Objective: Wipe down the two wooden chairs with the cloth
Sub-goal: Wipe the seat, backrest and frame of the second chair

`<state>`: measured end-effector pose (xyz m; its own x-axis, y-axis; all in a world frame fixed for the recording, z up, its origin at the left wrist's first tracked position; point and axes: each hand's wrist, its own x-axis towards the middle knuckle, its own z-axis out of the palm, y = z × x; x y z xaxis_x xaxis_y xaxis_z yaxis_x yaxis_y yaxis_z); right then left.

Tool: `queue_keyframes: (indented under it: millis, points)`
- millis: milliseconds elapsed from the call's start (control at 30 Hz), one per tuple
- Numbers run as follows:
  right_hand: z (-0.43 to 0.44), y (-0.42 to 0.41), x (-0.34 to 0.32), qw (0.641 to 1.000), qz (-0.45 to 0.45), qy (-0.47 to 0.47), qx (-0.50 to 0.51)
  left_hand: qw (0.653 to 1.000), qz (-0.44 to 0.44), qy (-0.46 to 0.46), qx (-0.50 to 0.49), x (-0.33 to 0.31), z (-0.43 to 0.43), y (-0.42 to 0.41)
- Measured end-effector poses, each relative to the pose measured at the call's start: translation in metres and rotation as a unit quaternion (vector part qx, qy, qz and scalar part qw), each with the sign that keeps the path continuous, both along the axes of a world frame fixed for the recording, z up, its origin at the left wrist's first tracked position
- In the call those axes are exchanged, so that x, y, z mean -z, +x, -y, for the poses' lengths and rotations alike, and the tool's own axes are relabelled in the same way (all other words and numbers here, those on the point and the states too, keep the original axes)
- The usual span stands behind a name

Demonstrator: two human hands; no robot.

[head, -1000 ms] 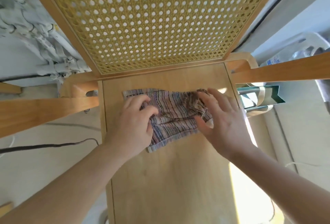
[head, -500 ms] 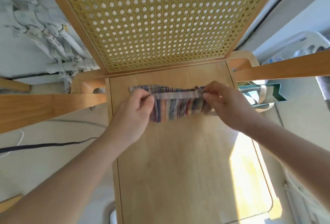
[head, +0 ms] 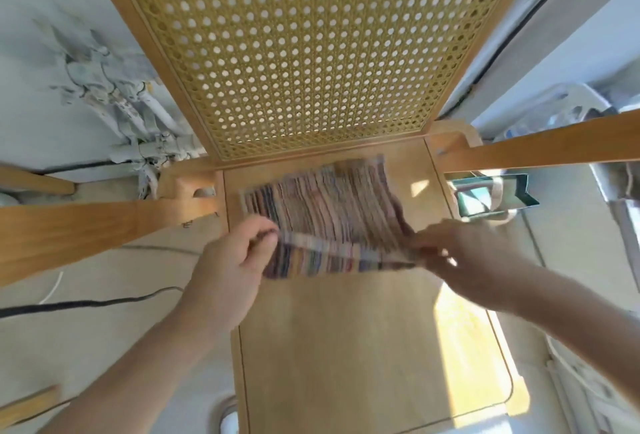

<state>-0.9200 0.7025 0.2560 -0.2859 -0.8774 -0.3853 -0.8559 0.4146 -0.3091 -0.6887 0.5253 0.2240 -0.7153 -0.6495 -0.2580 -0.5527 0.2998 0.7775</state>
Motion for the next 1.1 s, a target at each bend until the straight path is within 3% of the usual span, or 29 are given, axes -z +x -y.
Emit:
queue_keyframes:
  millis: [67, 167, 200, 267, 367, 467, 568, 668, 701, 768, 835, 868, 935, 1035, 1102]
  points:
    - [-0.021, 0.012, 0.015, 0.990, 0.057, 0.127, 0.024, 0.995, 0.080, 0.006, 0.055, 0.011, -0.020, 0.022]
    - [-0.021, 0.012, 0.022, 0.965, 0.198, 0.118, 0.124, 0.997, 0.078, 0.003, -0.006, 0.020, -0.026, 0.031]
    - [-0.015, 0.009, 0.024, 0.958, 0.213, 0.092, 0.167, 0.997, 0.071, 0.003, -0.043, 0.025, -0.022, 0.028]
    - [-0.004, 0.005, 0.032, 0.972, 0.122, 0.056, 0.192, 0.989, 0.054, 0.016, -0.140, 0.032, -0.013, 0.018]
    - [0.014, 0.041, 0.041, 0.996, -0.070, -0.028, 0.054, 0.955, 0.042, 0.015, -0.294, 0.046, 0.002, 0.017]
    - [0.029, 0.104, 0.076, 0.978, -0.065, -0.088, -0.178, 0.923, 0.112, 0.052, -0.365, 0.063, 0.002, 0.031]
    - [0.043, 0.130, 0.118, 0.970, -0.032, -0.062, -0.233, 0.885, 0.165, 0.178, -0.398, 0.079, -0.015, 0.027]
    - [0.043, 0.089, 0.136, 0.948, -0.071, -0.068, -0.303, 0.867, 0.194, 0.151, -0.434, 0.089, -0.034, 0.018]
    - [0.046, 0.062, 0.139, 0.955, -0.093, -0.071, -0.271, 0.865, 0.199, 0.120, -0.445, 0.091, -0.036, 0.016]
    - [0.059, 0.005, 0.139, 0.986, -0.132, -0.070, -0.080, 0.866, 0.214, 0.074, -0.445, 0.096, -0.040, 0.014]
    - [0.078, -0.016, 0.134, 0.979, -0.147, -0.047, 0.135, 0.864, 0.224, 0.057, -0.447, 0.099, -0.041, 0.014]
    - [0.088, -0.002, 0.137, 0.970, -0.148, -0.042, 0.188, 0.864, 0.226, 0.054, -0.446, 0.100, -0.040, 0.014]
    - [0.108, 0.054, 0.138, 0.972, -0.139, -0.064, 0.181, 0.864, 0.230, 0.054, -0.445, 0.101, -0.040, 0.012]
    - [0.138, 0.139, 0.134, 0.994, -0.056, -0.085, 0.047, 0.860, 0.237, 0.047, -0.450, 0.095, -0.039, 0.009]
    - [0.153, 0.146, 0.132, 0.996, -0.017, -0.083, -0.039, 0.861, 0.237, 0.041, -0.448, 0.092, -0.037, 0.007]
